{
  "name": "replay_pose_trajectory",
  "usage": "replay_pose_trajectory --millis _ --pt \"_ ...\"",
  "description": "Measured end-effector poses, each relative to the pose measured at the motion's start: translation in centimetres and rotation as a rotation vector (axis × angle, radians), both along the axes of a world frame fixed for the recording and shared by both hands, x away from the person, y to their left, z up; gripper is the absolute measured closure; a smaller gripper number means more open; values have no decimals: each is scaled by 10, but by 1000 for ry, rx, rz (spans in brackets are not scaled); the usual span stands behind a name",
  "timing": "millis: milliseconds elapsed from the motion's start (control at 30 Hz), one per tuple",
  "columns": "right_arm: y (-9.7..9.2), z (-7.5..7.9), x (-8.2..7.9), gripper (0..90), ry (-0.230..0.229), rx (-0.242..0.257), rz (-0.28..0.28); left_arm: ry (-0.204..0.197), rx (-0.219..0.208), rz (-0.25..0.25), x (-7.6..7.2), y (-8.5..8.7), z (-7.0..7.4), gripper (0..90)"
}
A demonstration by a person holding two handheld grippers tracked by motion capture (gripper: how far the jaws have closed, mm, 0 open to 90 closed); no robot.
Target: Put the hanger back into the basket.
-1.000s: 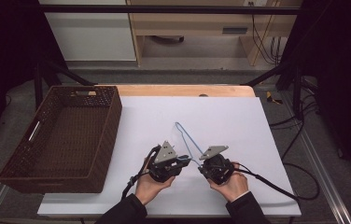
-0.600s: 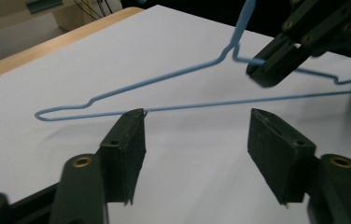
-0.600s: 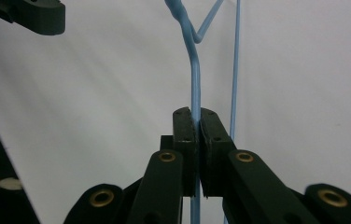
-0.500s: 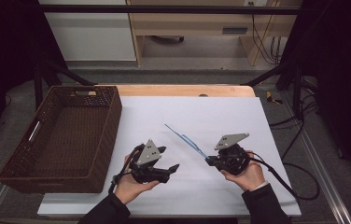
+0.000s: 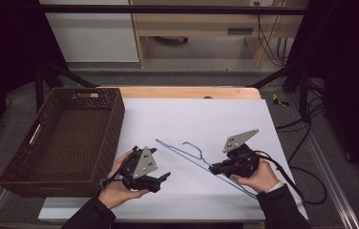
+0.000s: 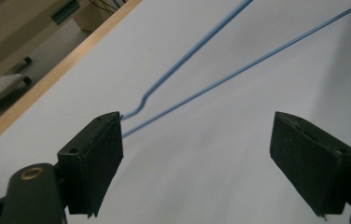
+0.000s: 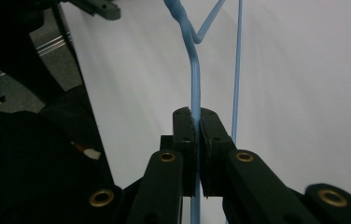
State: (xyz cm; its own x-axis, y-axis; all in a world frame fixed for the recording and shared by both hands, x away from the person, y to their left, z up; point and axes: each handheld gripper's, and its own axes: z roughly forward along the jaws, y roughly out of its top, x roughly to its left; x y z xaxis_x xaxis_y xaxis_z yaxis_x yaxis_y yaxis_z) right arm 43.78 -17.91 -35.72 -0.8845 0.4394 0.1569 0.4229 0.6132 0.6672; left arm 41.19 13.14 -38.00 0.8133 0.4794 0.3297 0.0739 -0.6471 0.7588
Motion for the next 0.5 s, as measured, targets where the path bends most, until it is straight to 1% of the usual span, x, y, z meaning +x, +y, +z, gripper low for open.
replay_pose_trajectory --millis 33,67,133,167,200,233,333,367,400,433,467,500 --pt "1 -1 -1 877 21 1 31 -16 21 -12 0 0 2 188" --pt "1 -1 -1 877 21 1 31 -16 21 -12 0 0 2 197" --pt "1 -1 -2 877 34 6 47 -34 38 -21 0 -1 1 206" --pt "2 -2 -3 877 42 19 60 -47 53 -25 1 -2 1 217" --pt "2 -2 -3 877 42 19 60 -57 71 -29 1 -3 0 217" --pt "2 -2 -3 877 45 25 66 -68 80 -31 1 -4 -1 227" --pt "2 -2 -4 877 50 32 80 -83 109 -39 3 -7 -5 251" --pt "3 -2 -5 877 52 39 85 -82 115 -39 3 -9 -6 268" --pt "3 -2 -5 877 52 39 85 -93 129 -43 5 -9 -7 268" --pt "3 -3 -5 877 54 42 82 -99 130 -45 5 -11 -8 281" --pt "4 -3 -6 876 59 46 80 -107 142 -48 6 -12 -8 296" --pt "4 -3 -5 877 59 45 88 -119 144 -51 7 -13 -9 311"
